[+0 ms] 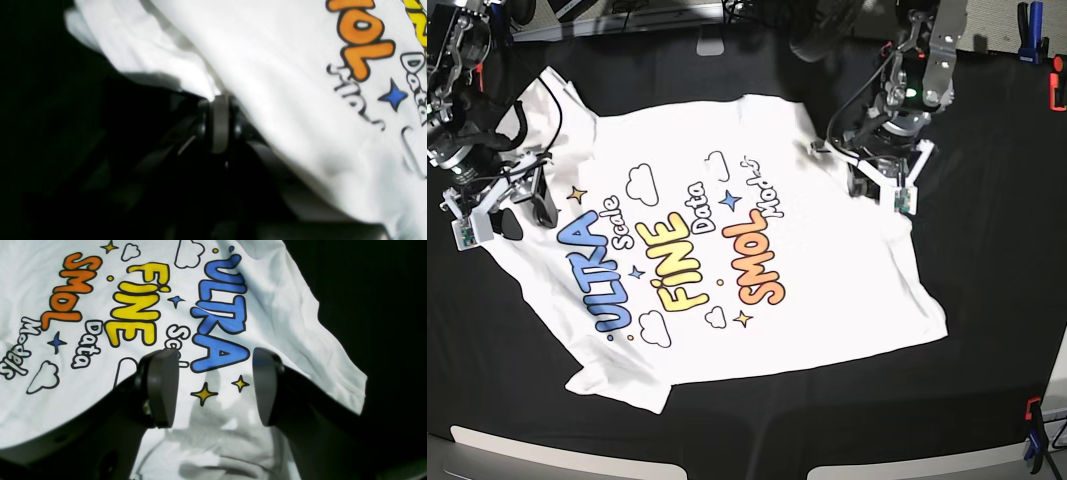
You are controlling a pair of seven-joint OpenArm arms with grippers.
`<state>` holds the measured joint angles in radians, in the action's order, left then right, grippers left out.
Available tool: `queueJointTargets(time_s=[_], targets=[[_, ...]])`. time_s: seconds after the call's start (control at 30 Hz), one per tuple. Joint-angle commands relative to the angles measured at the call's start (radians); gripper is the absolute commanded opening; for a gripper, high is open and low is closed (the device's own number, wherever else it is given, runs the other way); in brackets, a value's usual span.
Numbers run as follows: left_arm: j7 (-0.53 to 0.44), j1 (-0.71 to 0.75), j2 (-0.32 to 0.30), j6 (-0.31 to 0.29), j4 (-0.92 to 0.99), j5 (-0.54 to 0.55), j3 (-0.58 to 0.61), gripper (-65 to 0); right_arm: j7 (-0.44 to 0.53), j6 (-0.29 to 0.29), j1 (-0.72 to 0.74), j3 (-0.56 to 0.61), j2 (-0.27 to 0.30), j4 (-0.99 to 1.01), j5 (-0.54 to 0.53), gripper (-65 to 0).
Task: Layout the t-shirt on the table in an organized manner, then fold the t-shirt properly
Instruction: 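Move the left gripper toward the shirt's printed center, then grasp the shirt near the printed text with the left gripper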
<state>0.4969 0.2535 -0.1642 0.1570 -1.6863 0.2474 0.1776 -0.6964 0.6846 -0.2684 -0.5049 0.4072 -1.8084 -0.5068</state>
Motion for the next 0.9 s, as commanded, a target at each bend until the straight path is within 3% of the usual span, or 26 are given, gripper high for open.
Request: queueJointTargets(time_s=[0.0, 0.2, 0.3, 0.37, 0.53, 0.77, 0.87], targets=[[-0.019, -0.029, 0.0, 0.004, -0.043, -0.02, 0.0, -65.0, 0.034, 0.0, 0.008, -0.006, 0.017, -0.019, -0.021, -31.0], [0.099, -0.134, 0.0, 0.005, -0.116, -0.187, 0.0, -65.0, 0.034, 0.0, 0.008, -0.006, 0.017, -0.019, -0.021, -31.0], [0.228, -0.195, 0.001, 0.005, -0.117, -0.182, 0.001, -65.0, 0.034, 0.0, 0.008, -0.006, 0.017, -0.019, -0.021, -31.0], [0.288, -0.22, 0.001, 0.004, -0.117, -0.117, 0.001, -65.0, 0.034, 0.0, 0.008, -0.006, 0.016, -0.019, -0.021, -31.0], [0.244, -0.226, 0.003, -0.021, -0.115, 0.028, 0.01, -65.0, 0.034, 0.0, 0.008, -0.006, 0.017, -0.019, -0.021, -31.0], [0.211, -0.235, 0.004, -0.045, -0.115, 0.06, 0.141, -65.0, 0.034, 0.0, 0.008, -0.006, 0.016, -0.019, -0.022, -31.0], [0.187, -0.268, 0.021, -0.045, -0.1, 0.018, 0.238, -65.0, 0.034, 0.0, 0.008, -0.006, 0.016, -0.019, -0.022, -31.0]])
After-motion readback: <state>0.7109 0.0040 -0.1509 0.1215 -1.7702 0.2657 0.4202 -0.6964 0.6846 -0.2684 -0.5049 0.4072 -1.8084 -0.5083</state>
